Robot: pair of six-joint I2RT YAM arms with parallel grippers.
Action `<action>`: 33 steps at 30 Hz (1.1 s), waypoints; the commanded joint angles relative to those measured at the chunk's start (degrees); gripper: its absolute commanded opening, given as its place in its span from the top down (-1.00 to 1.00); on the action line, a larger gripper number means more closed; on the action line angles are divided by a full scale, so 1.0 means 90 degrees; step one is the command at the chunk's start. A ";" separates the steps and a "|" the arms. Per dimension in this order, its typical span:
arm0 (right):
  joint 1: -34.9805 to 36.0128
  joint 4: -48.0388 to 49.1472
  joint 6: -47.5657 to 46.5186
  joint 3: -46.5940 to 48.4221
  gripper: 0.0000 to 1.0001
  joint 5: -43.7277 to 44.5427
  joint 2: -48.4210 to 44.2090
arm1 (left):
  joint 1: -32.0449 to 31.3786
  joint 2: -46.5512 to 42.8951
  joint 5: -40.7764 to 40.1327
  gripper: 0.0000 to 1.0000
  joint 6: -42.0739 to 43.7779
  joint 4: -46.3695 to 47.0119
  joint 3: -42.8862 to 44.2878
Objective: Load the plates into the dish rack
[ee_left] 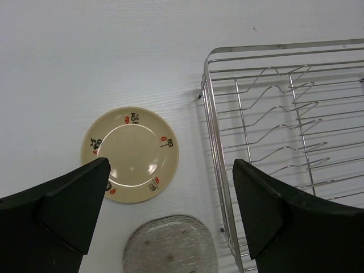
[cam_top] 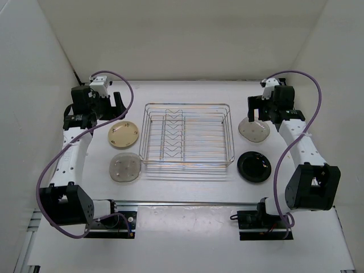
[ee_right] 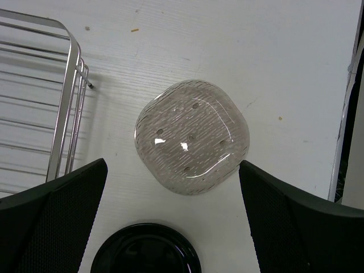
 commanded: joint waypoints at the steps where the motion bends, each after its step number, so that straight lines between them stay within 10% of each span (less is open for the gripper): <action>1: -0.0019 0.0094 0.0091 0.0007 -1.00 -0.0140 -0.0168 | 0.0184 -0.0360 0.0324 -1.00 -0.0006 0.0220 -0.0165; 33: -0.0263 0.0094 -0.0105 -0.0296 -1.00 -0.0677 -0.0227 | 0.1532 0.3058 0.1164 -0.81 0.0218 0.0289 0.0665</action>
